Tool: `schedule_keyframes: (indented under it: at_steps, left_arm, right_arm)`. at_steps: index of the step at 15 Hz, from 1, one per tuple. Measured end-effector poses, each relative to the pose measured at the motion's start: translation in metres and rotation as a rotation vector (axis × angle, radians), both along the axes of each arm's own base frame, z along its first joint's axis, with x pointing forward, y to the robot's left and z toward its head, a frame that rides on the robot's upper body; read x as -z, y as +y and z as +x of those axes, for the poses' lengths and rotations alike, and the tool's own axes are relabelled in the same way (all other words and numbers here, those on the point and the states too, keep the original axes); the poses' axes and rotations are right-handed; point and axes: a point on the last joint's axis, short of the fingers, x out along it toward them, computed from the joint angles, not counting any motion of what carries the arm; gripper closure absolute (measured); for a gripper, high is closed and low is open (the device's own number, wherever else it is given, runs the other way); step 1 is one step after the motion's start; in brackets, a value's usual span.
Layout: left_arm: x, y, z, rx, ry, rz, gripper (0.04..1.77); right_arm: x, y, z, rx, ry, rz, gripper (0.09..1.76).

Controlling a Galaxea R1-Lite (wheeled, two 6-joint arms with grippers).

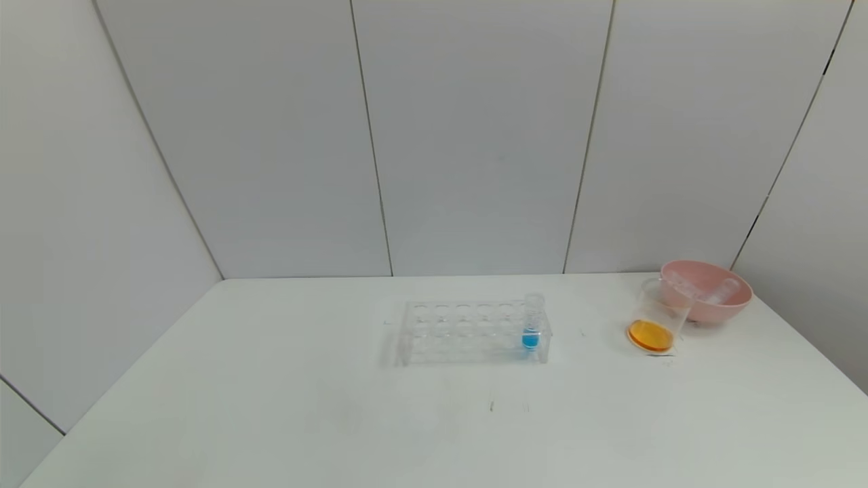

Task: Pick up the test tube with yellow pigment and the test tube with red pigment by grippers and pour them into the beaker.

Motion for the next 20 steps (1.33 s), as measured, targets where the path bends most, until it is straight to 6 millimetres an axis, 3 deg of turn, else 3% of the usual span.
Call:
schedule_keyframes:
  at_steps: [3, 10, 15, 20]
  left_arm:
    - [0.000, 0.000, 0.000, 0.000, 0.000, 0.000, 0.09]
    - [0.000, 0.000, 0.000, 0.000, 0.000, 0.000, 0.09]
    - [0.000, 0.000, 0.000, 0.000, 0.000, 0.000, 0.09]
    - [0.000, 0.000, 0.000, 0.000, 0.000, 0.000, 0.09]
  right_arm:
    - [0.027, 0.003, -0.008, -0.024, -0.005, -0.023, 0.15]
    - [0.113, 0.013, -0.014, -0.420, -0.008, -0.016, 0.15]
    - [0.164, 0.014, 0.001, -0.482, 0.134, 0.105, 0.14]
    - [0.192, 0.017, 0.005, -0.598, 0.352, 0.238, 0.14]
